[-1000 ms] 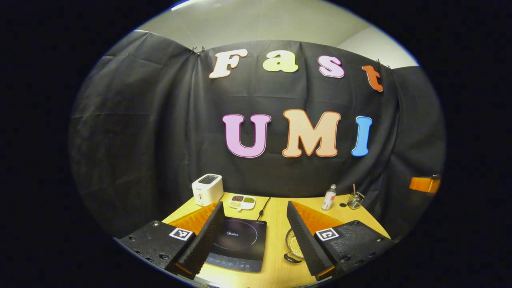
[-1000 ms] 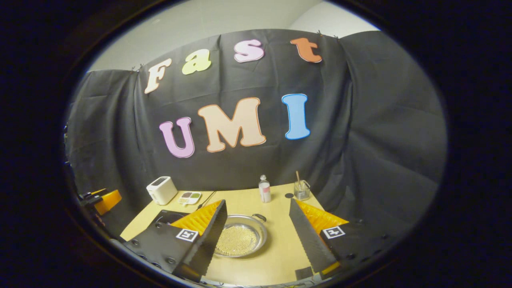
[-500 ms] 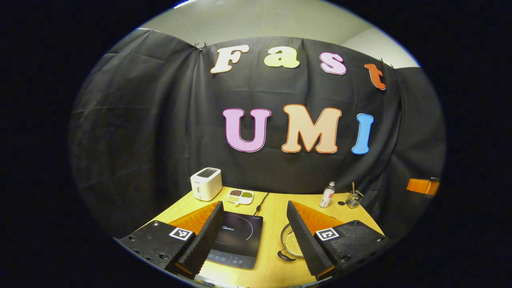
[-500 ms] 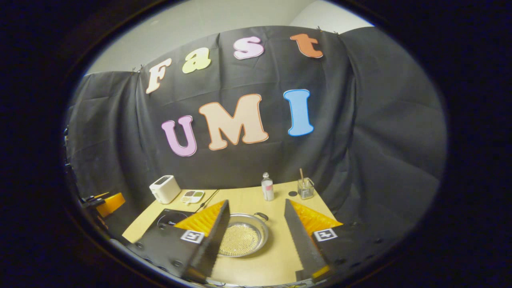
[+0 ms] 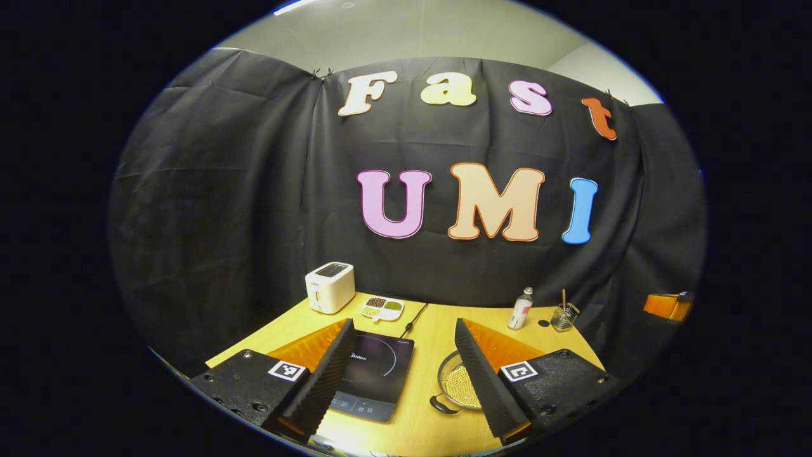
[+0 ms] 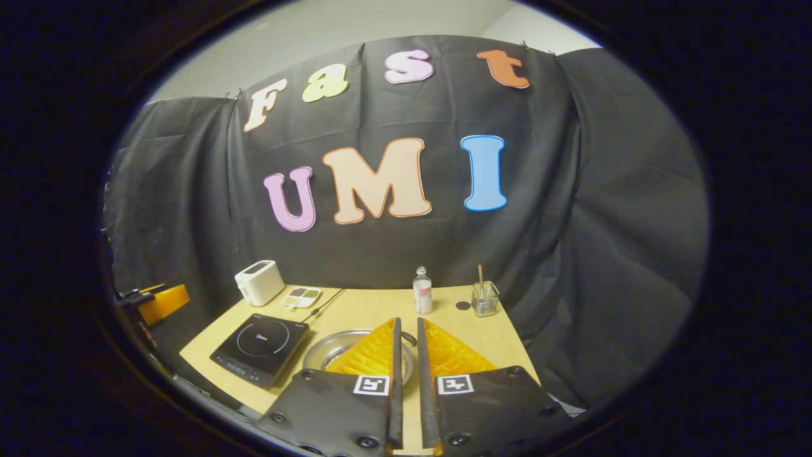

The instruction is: First push the handle of the pot to place it horizontally, then grasp the pot with both hands and set it on the induction cooktop.

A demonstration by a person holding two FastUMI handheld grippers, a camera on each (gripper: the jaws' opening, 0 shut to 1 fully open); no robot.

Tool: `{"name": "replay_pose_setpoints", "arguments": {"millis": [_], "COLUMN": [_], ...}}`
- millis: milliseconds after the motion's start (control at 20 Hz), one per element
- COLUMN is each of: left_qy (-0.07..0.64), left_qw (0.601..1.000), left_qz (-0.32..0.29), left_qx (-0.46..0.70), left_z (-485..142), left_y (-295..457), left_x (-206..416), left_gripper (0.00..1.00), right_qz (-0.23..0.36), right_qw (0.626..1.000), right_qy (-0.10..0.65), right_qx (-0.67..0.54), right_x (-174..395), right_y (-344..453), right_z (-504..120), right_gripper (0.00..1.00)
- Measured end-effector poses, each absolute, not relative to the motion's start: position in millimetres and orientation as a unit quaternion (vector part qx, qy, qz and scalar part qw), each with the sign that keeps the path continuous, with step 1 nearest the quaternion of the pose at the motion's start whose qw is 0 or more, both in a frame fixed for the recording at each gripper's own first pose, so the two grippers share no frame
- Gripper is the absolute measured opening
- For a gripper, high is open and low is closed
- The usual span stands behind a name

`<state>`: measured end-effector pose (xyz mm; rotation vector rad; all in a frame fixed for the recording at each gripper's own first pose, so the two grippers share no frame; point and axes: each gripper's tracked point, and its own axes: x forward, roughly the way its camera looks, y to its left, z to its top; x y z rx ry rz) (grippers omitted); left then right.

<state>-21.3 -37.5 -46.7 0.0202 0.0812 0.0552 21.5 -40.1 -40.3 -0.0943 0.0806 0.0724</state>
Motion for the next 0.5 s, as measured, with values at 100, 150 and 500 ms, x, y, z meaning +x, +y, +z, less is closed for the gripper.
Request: {"name": "replay_pose_setpoints", "arguments": {"millis": [100, 150, 500], "left_qy": [0.042, 0.041, 0.048], "left_qw": [0.998, 0.998, 0.998], "left_qz": [0.036, 0.04, 0.041], "left_qx": [0.011, 0.012, 0.011], "left_z": [-49.6, -50.3, -54.4], "left_y": [-39.8, -40.3, -29.4], "left_x": [-23.9, -24.6, -10.1], "left_gripper": [0.96, 0.96, 0.96], "right_qz": [0.047, 0.051, 0.063], "right_qw": [0.996, 0.996, 0.988], "right_qy": [0.054, 0.061, 0.132], "right_qx": [-0.047, -0.047, -0.048], "right_x": [25.1, 26.1, 41.9], "right_y": [-40.4, -39.3, -17.0], "right_z": [-48.9, -53.4, -103.9], "right_gripper": [0.05, 0.05, 0.05]}}
